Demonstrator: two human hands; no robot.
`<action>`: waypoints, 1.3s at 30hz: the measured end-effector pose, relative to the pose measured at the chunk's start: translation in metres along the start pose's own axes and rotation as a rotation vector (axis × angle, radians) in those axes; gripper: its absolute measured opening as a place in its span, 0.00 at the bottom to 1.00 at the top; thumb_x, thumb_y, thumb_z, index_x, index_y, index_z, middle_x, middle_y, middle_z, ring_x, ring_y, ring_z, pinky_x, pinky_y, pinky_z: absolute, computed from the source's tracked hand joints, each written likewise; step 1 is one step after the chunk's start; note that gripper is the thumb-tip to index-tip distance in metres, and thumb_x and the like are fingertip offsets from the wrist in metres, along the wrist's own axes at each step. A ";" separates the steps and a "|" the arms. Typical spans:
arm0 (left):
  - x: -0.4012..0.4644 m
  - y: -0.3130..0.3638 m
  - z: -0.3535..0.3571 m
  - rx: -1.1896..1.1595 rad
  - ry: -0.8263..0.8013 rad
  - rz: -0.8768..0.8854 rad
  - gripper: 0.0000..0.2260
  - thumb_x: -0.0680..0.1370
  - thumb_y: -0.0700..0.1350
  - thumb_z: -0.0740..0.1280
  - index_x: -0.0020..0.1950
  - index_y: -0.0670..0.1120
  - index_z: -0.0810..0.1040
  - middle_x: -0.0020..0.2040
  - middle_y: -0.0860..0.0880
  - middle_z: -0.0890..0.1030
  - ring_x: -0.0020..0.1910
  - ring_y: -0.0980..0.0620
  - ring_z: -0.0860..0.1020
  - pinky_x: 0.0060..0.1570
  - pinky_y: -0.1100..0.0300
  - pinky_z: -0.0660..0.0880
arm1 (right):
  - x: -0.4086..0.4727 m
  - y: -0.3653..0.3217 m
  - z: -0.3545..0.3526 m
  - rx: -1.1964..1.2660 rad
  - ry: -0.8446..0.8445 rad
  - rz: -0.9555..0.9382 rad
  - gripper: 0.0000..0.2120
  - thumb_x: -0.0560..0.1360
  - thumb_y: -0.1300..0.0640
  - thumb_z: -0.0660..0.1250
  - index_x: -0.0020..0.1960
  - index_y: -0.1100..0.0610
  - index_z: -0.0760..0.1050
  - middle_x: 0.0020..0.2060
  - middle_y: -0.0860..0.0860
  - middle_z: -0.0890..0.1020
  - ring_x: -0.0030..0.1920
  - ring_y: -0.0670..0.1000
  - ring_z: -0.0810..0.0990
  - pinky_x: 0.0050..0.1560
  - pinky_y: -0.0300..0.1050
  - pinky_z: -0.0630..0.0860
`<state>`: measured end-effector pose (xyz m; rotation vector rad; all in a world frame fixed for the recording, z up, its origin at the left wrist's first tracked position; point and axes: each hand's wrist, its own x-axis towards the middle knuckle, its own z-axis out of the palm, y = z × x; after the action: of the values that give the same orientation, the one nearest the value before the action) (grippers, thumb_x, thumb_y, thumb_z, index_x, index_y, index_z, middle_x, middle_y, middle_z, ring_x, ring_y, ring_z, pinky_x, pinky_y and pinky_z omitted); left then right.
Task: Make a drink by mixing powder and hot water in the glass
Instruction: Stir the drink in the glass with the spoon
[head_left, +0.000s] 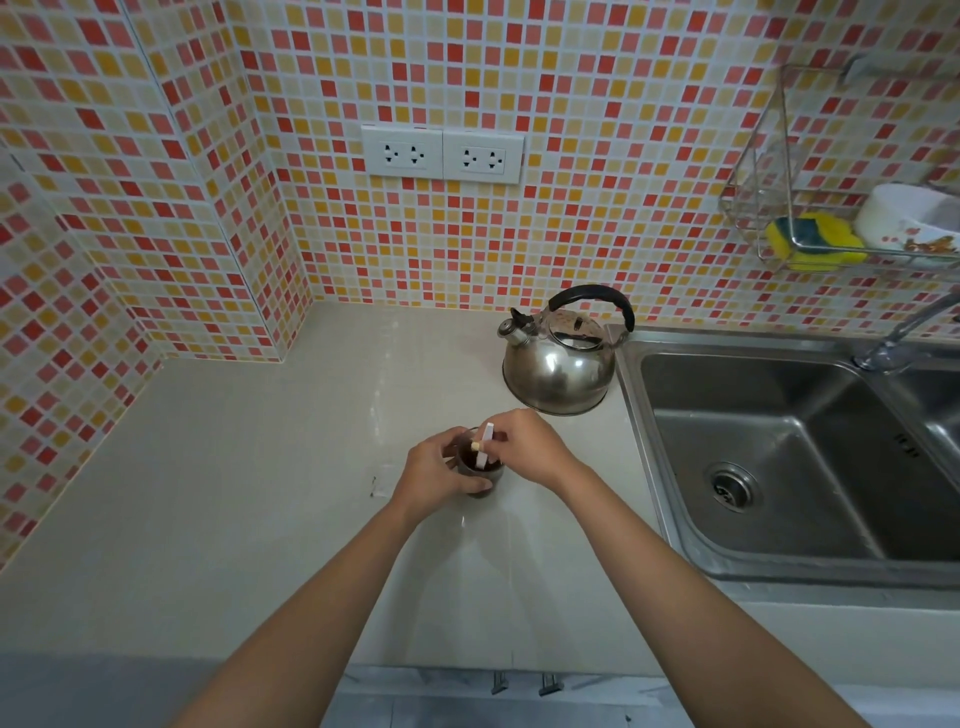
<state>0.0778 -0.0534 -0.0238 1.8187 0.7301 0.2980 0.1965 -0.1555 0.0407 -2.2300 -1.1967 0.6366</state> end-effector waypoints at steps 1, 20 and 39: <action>0.000 0.000 0.000 0.002 0.000 0.001 0.25 0.60 0.41 0.80 0.55 0.49 0.81 0.49 0.51 0.84 0.51 0.50 0.82 0.50 0.65 0.76 | 0.000 -0.001 0.002 0.033 -0.002 -0.006 0.08 0.74 0.56 0.65 0.44 0.54 0.83 0.41 0.53 0.84 0.42 0.55 0.81 0.44 0.53 0.77; -0.001 0.001 0.001 -0.043 0.004 -0.013 0.21 0.60 0.36 0.80 0.50 0.46 0.81 0.46 0.52 0.83 0.46 0.56 0.79 0.43 0.77 0.74 | -0.003 0.019 -0.004 0.720 0.396 0.384 0.06 0.75 0.65 0.65 0.44 0.62 0.81 0.28 0.53 0.78 0.24 0.47 0.70 0.29 0.37 0.66; 0.000 0.001 -0.001 -0.016 -0.012 -0.002 0.23 0.58 0.40 0.80 0.52 0.50 0.82 0.47 0.51 0.85 0.50 0.50 0.82 0.52 0.62 0.78 | -0.004 0.004 0.013 0.171 0.124 0.033 0.08 0.76 0.57 0.65 0.43 0.57 0.82 0.36 0.56 0.83 0.40 0.58 0.80 0.42 0.51 0.76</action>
<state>0.0778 -0.0531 -0.0230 1.8028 0.7194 0.2908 0.1893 -0.1575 0.0293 -2.1163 -1.0081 0.5815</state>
